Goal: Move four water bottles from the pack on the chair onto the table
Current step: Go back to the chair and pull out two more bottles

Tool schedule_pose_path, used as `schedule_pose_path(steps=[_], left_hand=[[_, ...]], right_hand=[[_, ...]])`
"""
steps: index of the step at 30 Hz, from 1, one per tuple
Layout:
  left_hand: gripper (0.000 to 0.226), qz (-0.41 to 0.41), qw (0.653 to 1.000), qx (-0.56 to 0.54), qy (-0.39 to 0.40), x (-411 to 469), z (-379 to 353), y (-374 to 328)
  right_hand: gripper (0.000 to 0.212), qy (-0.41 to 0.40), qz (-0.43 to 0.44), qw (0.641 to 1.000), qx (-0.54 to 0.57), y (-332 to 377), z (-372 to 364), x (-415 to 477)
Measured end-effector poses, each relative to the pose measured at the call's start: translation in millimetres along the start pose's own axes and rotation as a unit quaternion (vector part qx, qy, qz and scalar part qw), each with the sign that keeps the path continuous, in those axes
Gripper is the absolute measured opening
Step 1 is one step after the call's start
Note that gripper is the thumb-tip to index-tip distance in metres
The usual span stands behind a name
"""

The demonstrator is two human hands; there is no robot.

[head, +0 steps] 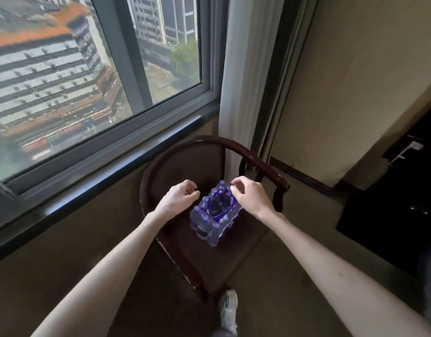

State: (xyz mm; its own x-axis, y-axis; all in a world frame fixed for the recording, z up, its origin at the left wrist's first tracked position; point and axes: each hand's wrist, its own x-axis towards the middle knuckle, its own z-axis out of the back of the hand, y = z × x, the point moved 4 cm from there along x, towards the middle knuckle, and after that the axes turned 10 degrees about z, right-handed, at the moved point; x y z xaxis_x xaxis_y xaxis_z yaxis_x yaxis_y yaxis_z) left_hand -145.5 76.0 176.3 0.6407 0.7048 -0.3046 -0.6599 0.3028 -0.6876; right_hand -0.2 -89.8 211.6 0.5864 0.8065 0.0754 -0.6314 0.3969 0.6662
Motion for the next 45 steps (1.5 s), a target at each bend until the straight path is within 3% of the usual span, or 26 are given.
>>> schedule_pose_path(steps=[7, 14, 21, 26, 33, 38, 45], left_hand=[[0.022, 0.091, 0.993, -0.045, 0.058, 91, -95, 42], [0.021, 0.178, 0.976, -0.106, 0.066, 172, -170, 61], [0.054, 0.27, 0.951, -0.14, 0.046, 204, -252, 99], [0.06, 0.32, 0.941, -0.086, -0.07, 212, -290, 94], [0.04, 0.382, 0.893, -0.105, -0.215, 252, -311, 83], [0.037, 0.418, 0.864, -0.06, -0.275, 258, -323, 88], [0.011, 0.385, 0.87, -0.027, -0.308, 251, -311, 89]], right_hand=[[0.02, 0.082, 0.045, 0.994, 0.05, -64, -48, 123], [0.02, 0.13, 0.047, 0.984, 0.108, -134, -114, 201], [0.025, 0.216, 0.07, 0.966, 0.125, -211, -177, 232], [0.023, 0.282, 0.094, 0.948, 0.117, -247, -197, 230], [0.023, 0.335, 0.104, 0.925, 0.144, -286, -200, 228], [0.023, 0.35, 0.095, 0.917, 0.164, -300, -205, 225], [0.026, 0.349, 0.088, 0.916, 0.177, -308, -205, 213]])
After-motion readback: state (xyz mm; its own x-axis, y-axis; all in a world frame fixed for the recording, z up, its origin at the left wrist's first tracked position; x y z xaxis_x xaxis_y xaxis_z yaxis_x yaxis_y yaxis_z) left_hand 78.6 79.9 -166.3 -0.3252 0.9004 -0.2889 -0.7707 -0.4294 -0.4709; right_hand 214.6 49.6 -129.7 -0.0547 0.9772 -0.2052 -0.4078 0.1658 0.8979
